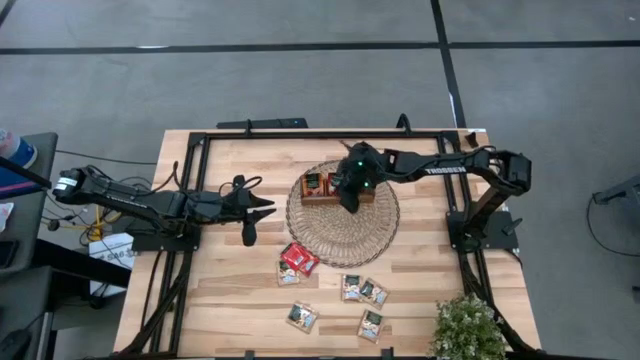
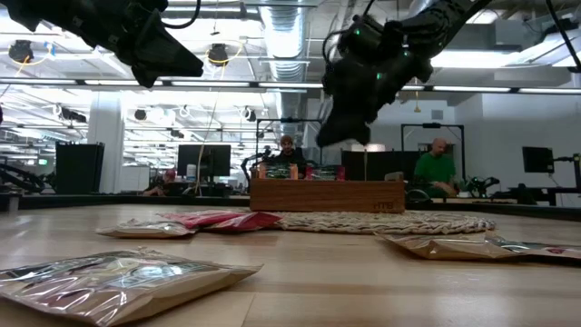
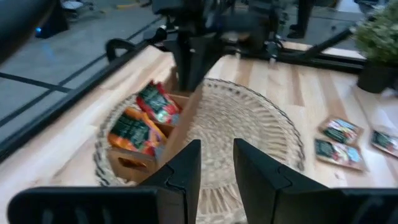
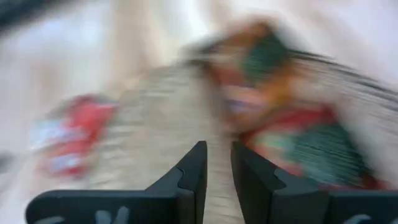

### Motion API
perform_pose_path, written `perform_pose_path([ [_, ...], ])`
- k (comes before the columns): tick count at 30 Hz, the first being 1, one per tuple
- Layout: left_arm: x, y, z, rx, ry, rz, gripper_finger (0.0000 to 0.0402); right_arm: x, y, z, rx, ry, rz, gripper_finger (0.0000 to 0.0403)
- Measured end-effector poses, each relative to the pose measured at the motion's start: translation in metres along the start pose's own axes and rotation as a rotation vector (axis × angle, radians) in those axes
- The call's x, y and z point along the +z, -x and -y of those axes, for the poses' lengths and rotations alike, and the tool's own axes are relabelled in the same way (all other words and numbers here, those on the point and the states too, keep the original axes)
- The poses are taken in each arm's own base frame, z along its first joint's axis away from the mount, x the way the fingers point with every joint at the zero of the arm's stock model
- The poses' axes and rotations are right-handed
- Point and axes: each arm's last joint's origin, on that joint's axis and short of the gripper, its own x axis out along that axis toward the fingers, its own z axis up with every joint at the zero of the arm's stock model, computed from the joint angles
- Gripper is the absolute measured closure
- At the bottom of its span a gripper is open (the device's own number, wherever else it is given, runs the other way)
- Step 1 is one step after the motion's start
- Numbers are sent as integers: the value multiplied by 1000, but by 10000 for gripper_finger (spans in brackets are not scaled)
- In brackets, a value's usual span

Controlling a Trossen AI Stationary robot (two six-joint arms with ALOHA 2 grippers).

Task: Pick & Place Tea
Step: Put the red tea bag into the middle section of the wooden organizer

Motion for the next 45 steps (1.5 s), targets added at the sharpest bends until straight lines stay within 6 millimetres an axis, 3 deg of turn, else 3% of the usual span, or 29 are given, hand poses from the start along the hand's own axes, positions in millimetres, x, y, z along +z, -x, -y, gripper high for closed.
perform_pose_path([
  [4,-3,0,2,-80,3,-36,316,4,-3,-26,181,87,-14,337],
  [12,-19,-17,8,-91,212,-173,316,-7,-10,-70,130,244,-94,337],
  [20,-52,-59,22,20,481,-456,316,-22,-11,-84,58,267,-208,337],
  [27,-62,-86,36,124,574,-635,316,-33,-11,-101,87,305,-272,337],
  [37,-56,-92,55,182,574,-700,316,-45,-11,-123,128,357,-320,337],
  [45,-74,-98,59,231,616,-775,316,-51,-11,-137,153,369,-331,337],
])
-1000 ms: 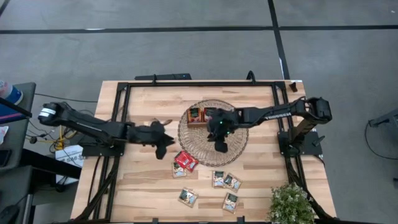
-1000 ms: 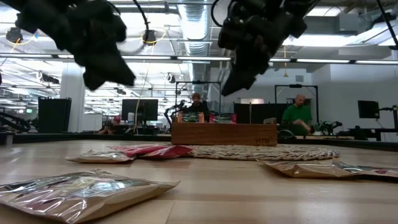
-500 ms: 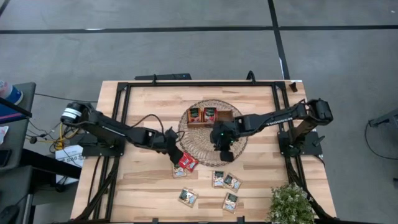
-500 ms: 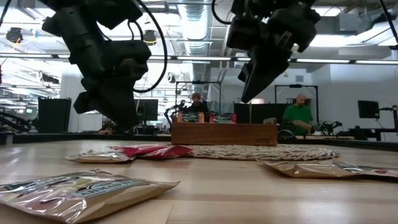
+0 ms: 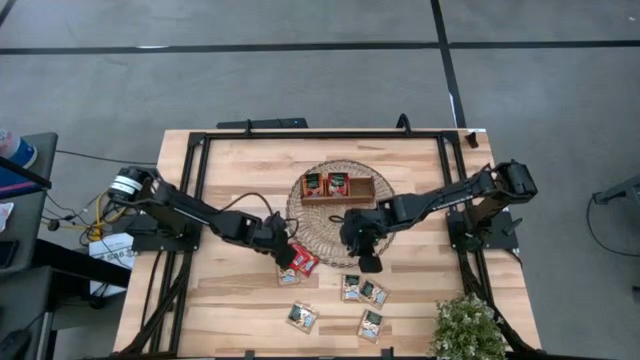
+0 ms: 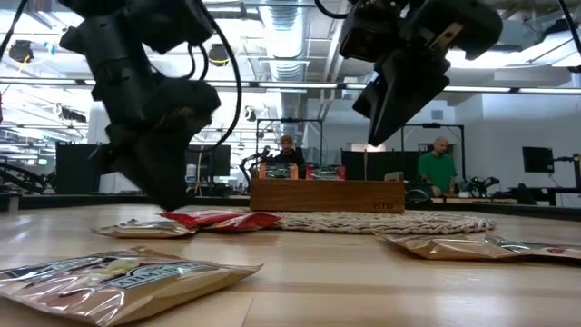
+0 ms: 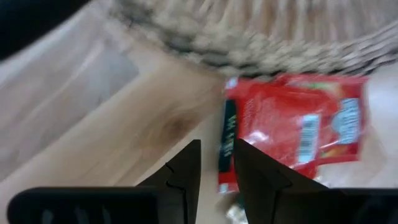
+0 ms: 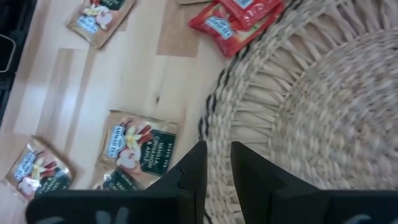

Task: Pick & Place Tea
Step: Put the red tea bag into the middle section of the wooden organizer

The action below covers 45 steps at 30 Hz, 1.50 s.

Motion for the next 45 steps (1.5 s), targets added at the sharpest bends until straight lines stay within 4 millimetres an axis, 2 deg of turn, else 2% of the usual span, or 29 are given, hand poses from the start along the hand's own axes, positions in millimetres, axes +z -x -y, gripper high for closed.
perform_pose_path([
  [6,-4,-16,3,-15,49,-16,316,0,-1,-7,11,18,1,337],
  [17,-6,-17,13,-104,31,2,318,0,-1,-6,10,22,0,337],
  [20,-6,-18,12,-87,6,23,336,1,-1,-6,10,25,5,337],
  [25,-5,-18,10,-55,-17,68,394,1,-1,-6,1,26,8,337],
  [30,-5,-17,12,-65,-17,78,401,1,-1,-6,-10,25,7,337],
  [36,-7,-10,31,-229,-57,110,401,-2,-1,-6,-9,7,-19,337],
  [40,-10,-6,39,-194,-88,90,380,-2,-1,-7,-8,5,-23,337],
  [45,-13,-3,41,-114,-101,127,307,-3,-2,-11,0,9,-25,337],
])
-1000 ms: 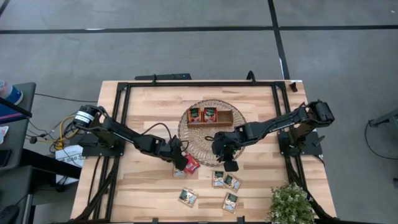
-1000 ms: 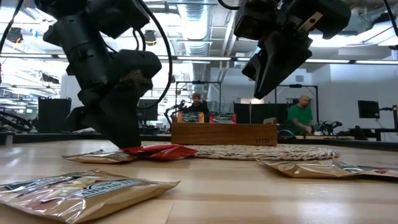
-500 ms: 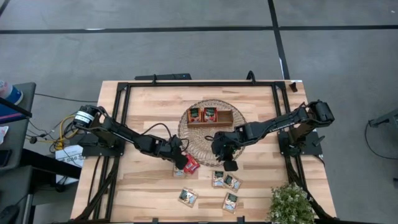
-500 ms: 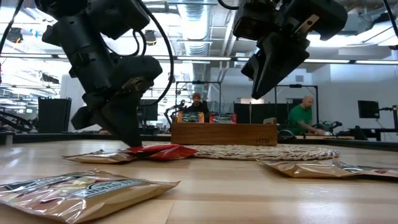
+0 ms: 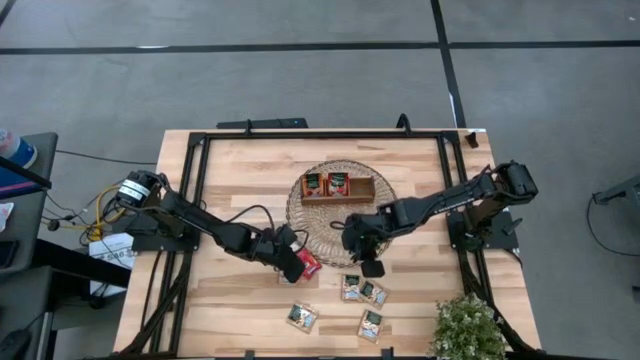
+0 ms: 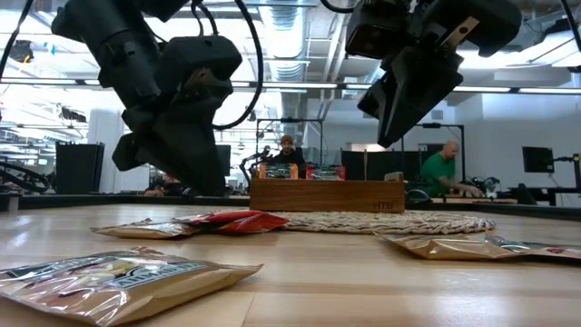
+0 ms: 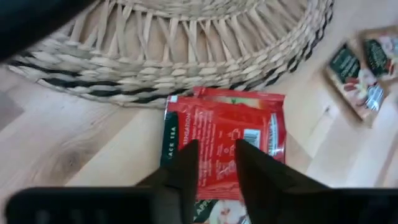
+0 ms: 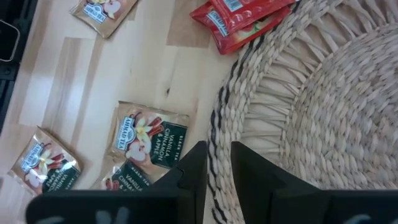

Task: Pick & Place Tea
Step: Put the red tea bag into the middle section of the wooden organizer

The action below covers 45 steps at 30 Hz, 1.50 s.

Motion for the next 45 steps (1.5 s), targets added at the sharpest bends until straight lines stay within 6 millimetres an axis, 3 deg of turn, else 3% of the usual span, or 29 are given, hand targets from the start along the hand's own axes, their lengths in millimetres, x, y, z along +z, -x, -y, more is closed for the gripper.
perform_pose_path([
  [6,-7,-12,-3,16,21,-49,227,0,-1,-5,8,13,-3,337],
  [13,-16,-41,-9,65,71,-45,212,0,-1,-5,6,13,-3,337],
  [17,-17,-45,-11,97,63,-16,246,0,-1,-5,6,14,-2,337],
  [23,-18,-44,-15,135,29,-8,382,0,-1,-5,5,14,-2,337],
  [34,-18,-45,-15,136,12,25,400,0,-1,-5,5,14,-2,337],
  [39,-17,-45,-11,107,-9,-14,378,0,-1,-5,5,14,-2,337],
  [45,-16,-43,-3,81,-39,-59,298,0,-1,-5,5,14,-2,337],
])
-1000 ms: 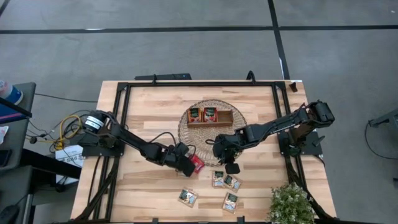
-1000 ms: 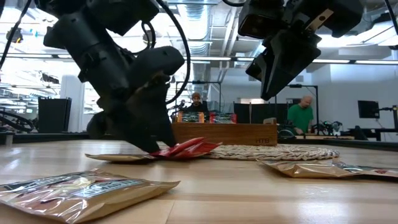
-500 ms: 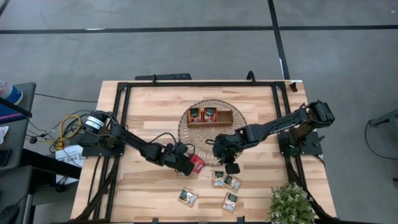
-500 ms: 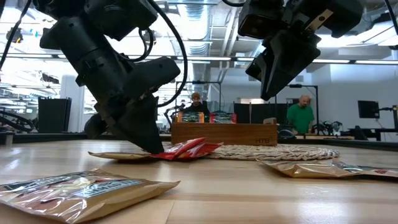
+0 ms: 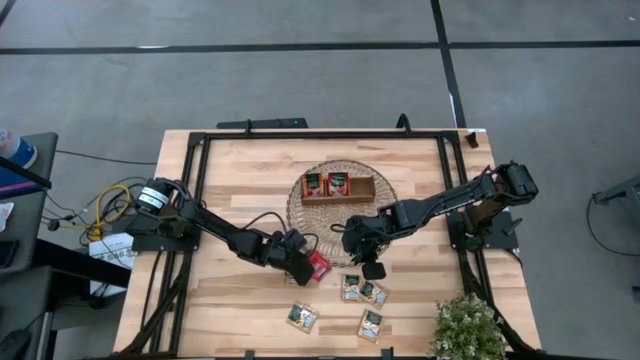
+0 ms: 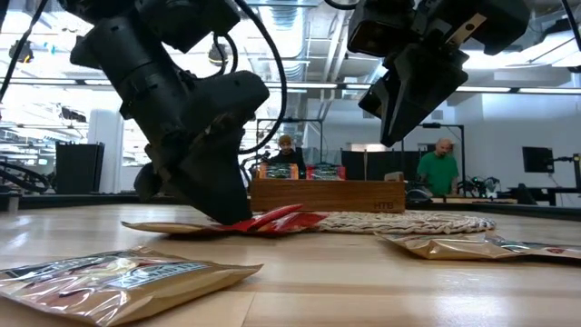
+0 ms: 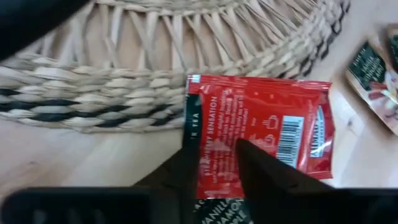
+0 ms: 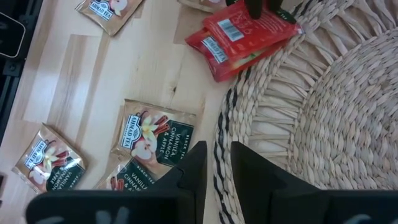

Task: Pick & Place Tea
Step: Put the red tea bag into the middle section of the wooden organizer

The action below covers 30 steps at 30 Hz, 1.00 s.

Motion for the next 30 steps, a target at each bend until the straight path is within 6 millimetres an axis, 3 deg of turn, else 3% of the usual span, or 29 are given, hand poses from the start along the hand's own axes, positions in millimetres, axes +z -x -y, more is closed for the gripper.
perform_pose_path([
  [6,-2,3,-4,74,12,-32,231,0,0,0,1,0,0,337],
  [15,-6,9,-23,304,4,-18,237,0,0,0,1,0,0,337],
  [21,-7,10,-24,321,2,-25,284,0,0,0,2,0,3,337],
  [26,-7,10,-25,333,6,-20,378,0,0,0,2,1,4,337],
  [30,-7,12,-19,336,-12,-19,396,0,0,0,2,1,4,337],
])
